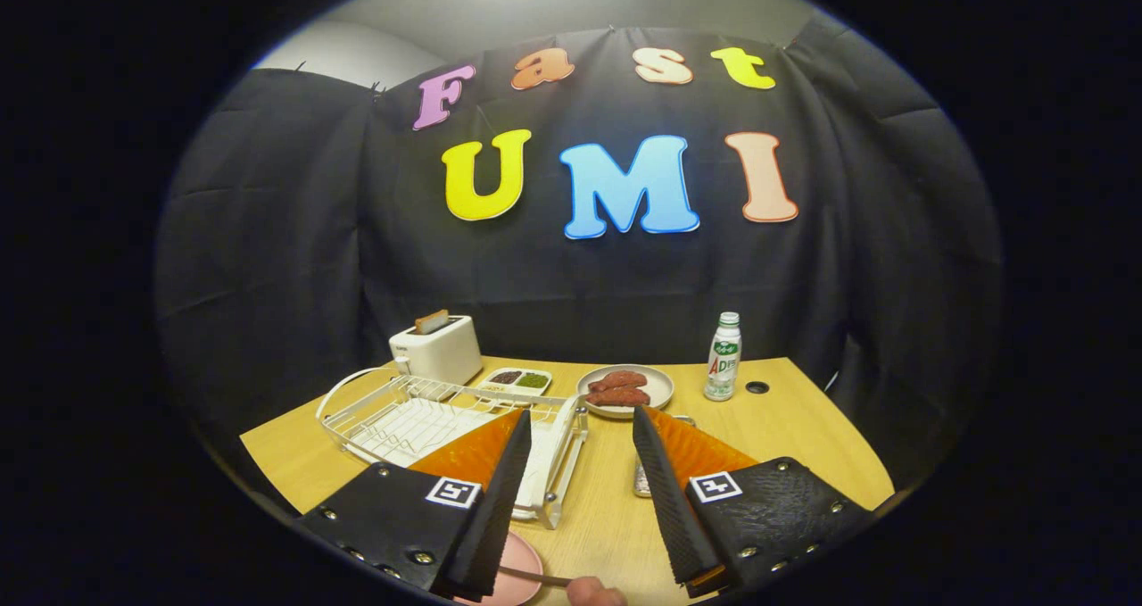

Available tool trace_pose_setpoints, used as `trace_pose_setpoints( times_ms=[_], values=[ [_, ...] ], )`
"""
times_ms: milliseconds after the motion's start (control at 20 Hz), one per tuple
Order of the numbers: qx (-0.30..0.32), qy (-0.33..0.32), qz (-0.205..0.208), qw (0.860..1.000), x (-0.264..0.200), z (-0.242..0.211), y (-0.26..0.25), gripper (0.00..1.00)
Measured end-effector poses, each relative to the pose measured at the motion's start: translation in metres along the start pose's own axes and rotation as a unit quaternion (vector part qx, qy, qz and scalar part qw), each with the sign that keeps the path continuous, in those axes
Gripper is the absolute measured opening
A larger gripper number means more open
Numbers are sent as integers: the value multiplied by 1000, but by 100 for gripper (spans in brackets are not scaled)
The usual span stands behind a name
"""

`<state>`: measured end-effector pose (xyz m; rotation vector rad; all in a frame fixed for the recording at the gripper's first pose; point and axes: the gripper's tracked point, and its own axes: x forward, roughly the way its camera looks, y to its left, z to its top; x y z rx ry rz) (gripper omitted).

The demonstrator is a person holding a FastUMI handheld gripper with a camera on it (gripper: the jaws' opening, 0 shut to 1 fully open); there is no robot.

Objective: Take the plate from the dish rack, then take the spoon from the basket and place it into the plate.

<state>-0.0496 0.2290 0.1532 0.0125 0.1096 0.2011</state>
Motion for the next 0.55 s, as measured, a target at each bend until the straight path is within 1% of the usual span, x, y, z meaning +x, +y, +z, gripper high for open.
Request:
trace_pose_setpoints(
  times_ms=[400, 550],
  values=[
    [0, -37, -41, 998, -9, 28, -16, 71],
    [-1, -42, -46, 998, -14, 34, -21, 71]
  ],
)
